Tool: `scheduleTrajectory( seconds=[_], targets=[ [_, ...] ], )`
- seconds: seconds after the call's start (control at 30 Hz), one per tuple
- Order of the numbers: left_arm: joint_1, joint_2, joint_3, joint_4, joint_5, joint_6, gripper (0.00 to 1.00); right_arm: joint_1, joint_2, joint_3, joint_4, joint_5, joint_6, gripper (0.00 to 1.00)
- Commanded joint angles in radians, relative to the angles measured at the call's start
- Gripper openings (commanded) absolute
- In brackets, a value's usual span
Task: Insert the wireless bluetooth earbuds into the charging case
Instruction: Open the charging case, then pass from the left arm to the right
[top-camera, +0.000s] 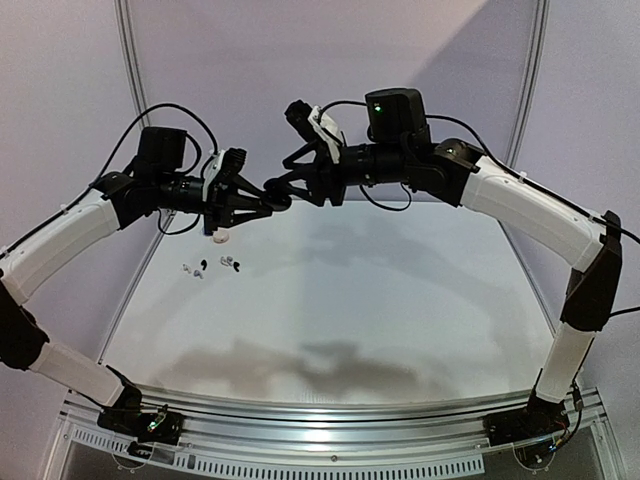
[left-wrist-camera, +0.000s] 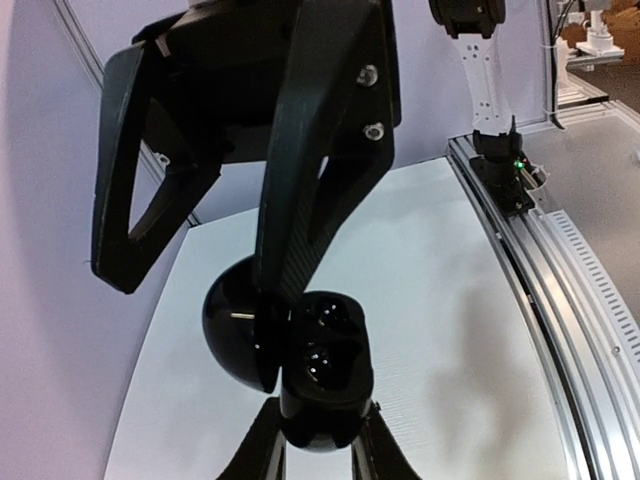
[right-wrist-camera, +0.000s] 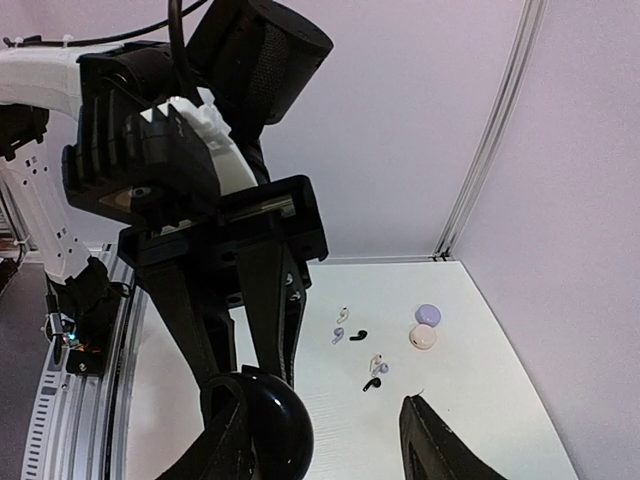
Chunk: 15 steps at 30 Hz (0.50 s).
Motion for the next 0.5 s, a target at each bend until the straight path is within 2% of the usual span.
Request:
scheduleTrajectory(
  seconds=[0.0, 0.13, 0.27, 0.47],
  targets=[
    [-0.018, -0.032, -0.027, 0.026, 0.044, -0.053, 0.00, -0.009, 0.035, 0.014, 0.008, 0.037, 0.008, 0.52],
    [-0.009, -0.033, -0.050, 0.088, 0.053, -0.193, 0.00, -0.010, 0.033, 0.018, 0.011, 0.010, 0.017, 0.54],
    [0.009, -0.043, -0.099, 0.195, 0.081, -0.355, 0.00, -0.012, 0.027, 0.015, 0.036, -0.112, 0.045, 0.62],
    [0.009, -0.052, -0.126, 0.239, 0.093, -0.397, 0.00, -0.027, 0.015, 0.001, 0.086, -0.187, 0.124, 0.71]
  ],
)
